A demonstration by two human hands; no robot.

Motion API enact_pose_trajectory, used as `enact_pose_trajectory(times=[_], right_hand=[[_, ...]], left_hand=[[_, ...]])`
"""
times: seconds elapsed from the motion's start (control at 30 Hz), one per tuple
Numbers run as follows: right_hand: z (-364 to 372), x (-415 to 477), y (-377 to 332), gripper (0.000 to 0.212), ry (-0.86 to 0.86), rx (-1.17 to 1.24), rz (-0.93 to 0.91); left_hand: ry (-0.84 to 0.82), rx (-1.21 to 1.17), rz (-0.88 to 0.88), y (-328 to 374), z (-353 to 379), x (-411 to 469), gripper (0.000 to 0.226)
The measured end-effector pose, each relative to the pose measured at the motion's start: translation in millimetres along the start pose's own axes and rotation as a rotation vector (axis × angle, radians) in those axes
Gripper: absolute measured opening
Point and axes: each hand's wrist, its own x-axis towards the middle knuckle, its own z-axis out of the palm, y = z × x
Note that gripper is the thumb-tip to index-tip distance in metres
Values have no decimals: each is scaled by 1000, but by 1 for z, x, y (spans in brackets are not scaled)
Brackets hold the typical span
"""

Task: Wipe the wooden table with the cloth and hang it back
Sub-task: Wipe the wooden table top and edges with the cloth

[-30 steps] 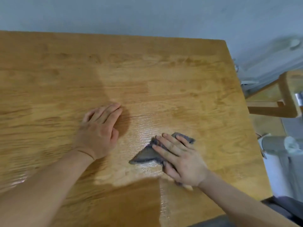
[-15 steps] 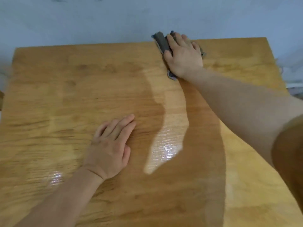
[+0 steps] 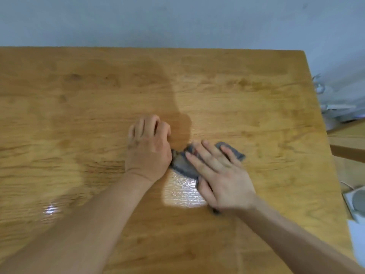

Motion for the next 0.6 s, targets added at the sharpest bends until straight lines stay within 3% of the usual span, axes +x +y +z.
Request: enact_pose_trajectory(times=[0.17, 0.3, 0.47, 0.6], right_hand=[[-22, 129, 59, 57, 76, -52, 200], [-22, 230, 61, 59, 87, -32, 417], [-11, 281, 9, 54, 95, -12, 204], [-15, 239, 34, 54, 100, 6, 131]], left_hand=[[-23, -25, -7, 3, -1, -7, 26], [-43, 5, -33, 0, 1, 3, 26], [-79, 22, -36, 1, 2, 1, 30], [-81, 14, -54, -1, 0, 3, 30]])
